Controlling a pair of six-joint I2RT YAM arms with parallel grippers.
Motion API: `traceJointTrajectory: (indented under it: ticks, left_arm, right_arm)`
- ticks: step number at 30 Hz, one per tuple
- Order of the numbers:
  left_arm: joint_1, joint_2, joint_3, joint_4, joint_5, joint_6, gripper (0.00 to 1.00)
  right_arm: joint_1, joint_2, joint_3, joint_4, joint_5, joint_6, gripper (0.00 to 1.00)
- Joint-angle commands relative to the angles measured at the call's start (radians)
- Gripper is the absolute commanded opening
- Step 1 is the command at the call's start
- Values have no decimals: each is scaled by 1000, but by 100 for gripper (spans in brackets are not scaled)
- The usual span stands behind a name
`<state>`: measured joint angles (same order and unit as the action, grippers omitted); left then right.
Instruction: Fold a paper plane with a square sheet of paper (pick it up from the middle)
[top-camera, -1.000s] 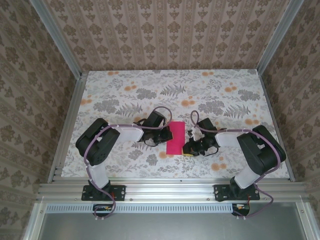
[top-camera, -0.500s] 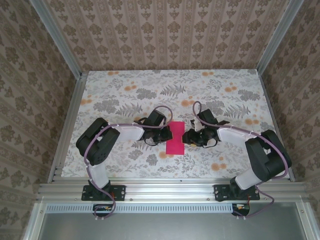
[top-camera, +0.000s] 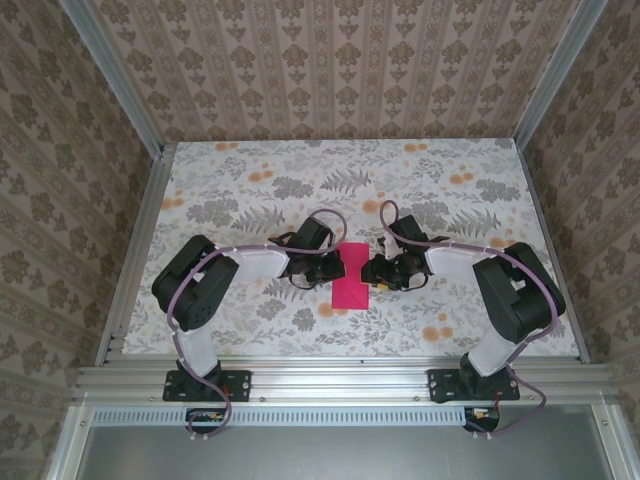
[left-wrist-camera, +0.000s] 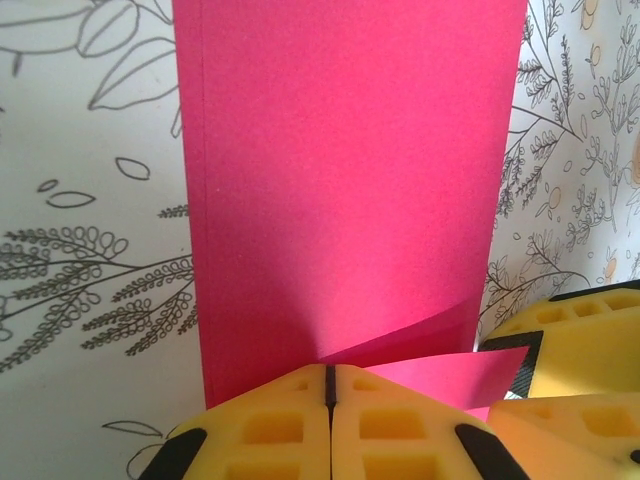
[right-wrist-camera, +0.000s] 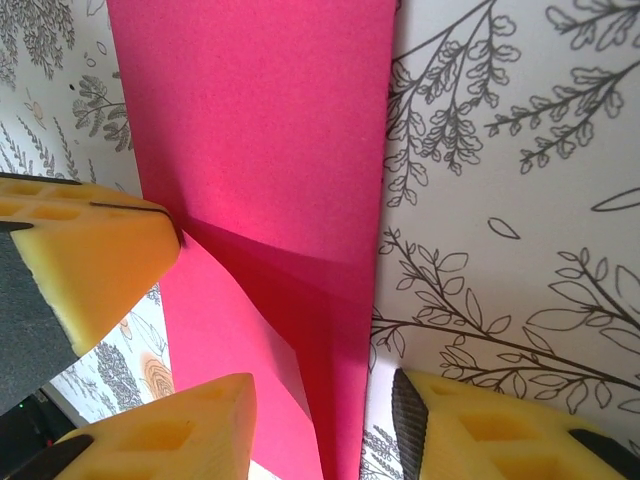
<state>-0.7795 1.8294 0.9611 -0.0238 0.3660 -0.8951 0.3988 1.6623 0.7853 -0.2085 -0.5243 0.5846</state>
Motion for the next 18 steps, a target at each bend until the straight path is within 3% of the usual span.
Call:
traceJointTrajectory:
  ticks: [1,8,18]
  left_arm:
    - [-3,-15,7,-30,-10,24,7]
    - [-3,4,9,-33,-6,22,7]
    - [-7,18,17,-42,-5,18,6]
  right_arm:
    - [6,40,20,39,-29,20,41]
    - [14,44,20,54,-44,34,33]
    - [12,28,13,72,-61,51,34]
